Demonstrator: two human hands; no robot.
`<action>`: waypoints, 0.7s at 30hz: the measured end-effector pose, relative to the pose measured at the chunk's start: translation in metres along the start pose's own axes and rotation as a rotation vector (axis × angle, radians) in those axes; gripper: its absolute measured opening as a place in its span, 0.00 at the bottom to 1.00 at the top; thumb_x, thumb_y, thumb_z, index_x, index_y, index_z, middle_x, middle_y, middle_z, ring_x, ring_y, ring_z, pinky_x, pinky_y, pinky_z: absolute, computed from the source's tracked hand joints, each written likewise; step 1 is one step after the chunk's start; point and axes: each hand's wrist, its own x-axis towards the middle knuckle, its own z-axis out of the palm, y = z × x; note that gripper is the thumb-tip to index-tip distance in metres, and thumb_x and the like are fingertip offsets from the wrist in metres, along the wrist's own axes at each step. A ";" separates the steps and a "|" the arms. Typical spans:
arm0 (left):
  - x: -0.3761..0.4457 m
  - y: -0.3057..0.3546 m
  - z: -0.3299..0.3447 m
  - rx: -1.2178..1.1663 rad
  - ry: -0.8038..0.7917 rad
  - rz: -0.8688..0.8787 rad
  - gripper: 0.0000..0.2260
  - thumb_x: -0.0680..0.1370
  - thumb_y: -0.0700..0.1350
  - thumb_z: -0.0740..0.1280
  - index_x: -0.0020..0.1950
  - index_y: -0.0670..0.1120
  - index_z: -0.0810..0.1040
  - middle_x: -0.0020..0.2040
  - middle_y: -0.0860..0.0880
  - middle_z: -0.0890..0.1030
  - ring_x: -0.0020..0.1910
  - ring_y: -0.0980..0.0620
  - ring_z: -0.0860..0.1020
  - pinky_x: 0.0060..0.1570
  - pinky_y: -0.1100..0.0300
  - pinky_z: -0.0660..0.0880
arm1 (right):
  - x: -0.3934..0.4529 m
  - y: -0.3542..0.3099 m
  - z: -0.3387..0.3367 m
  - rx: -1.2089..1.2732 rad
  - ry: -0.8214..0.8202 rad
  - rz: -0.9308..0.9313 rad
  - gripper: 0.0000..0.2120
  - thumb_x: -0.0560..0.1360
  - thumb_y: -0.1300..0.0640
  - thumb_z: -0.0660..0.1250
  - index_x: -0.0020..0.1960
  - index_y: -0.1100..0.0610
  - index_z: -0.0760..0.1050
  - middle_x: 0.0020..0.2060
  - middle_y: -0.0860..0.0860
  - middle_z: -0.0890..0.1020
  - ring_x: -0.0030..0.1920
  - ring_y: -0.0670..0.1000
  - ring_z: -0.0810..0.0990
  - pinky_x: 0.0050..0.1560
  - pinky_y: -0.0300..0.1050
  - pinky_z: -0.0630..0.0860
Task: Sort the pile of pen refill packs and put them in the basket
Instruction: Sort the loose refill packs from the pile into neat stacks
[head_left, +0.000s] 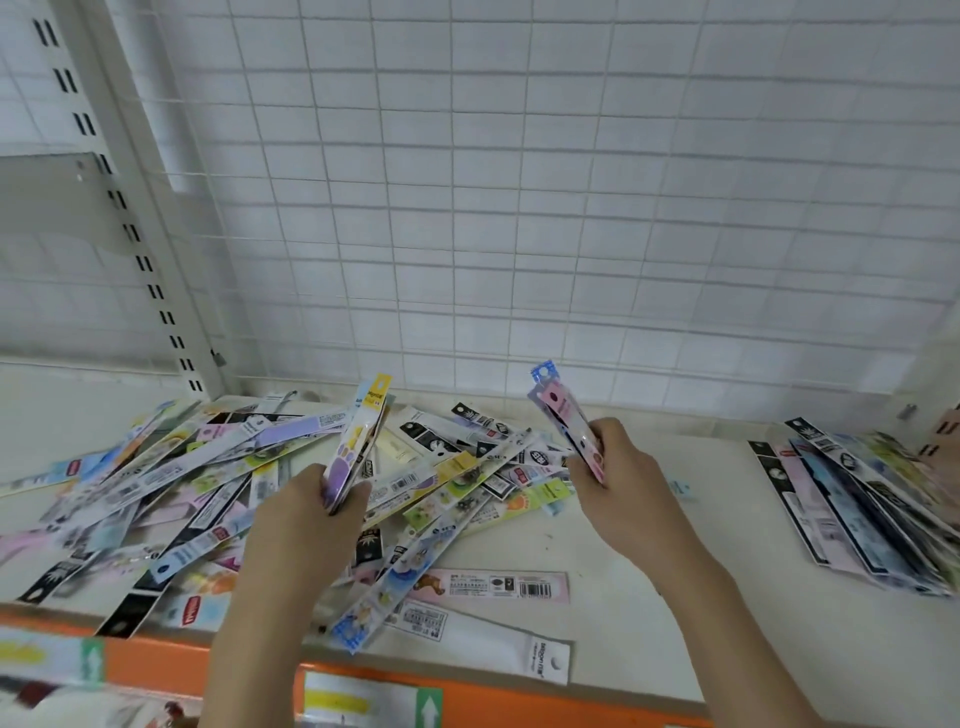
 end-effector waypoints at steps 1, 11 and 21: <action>0.000 -0.002 -0.002 0.003 0.005 -0.009 0.20 0.77 0.49 0.64 0.30 0.43 0.61 0.26 0.47 0.65 0.27 0.48 0.64 0.27 0.58 0.59 | 0.004 -0.005 0.003 -0.009 -0.003 -0.019 0.08 0.78 0.52 0.62 0.50 0.51 0.63 0.33 0.44 0.73 0.33 0.48 0.72 0.35 0.46 0.67; 0.003 -0.019 -0.011 0.030 -0.020 -0.073 0.19 0.75 0.49 0.68 0.31 0.43 0.62 0.28 0.47 0.67 0.28 0.51 0.65 0.28 0.58 0.60 | 0.047 -0.015 0.042 -0.459 -0.217 -0.106 0.11 0.76 0.54 0.60 0.57 0.49 0.73 0.44 0.51 0.80 0.42 0.54 0.77 0.38 0.43 0.71; 0.009 -0.031 -0.002 0.133 -0.034 -0.064 0.18 0.77 0.47 0.64 0.30 0.45 0.61 0.27 0.48 0.67 0.28 0.51 0.67 0.27 0.59 0.60 | 0.051 -0.003 0.049 -0.521 -0.198 -0.137 0.08 0.75 0.54 0.60 0.53 0.52 0.71 0.42 0.51 0.78 0.42 0.55 0.77 0.37 0.43 0.67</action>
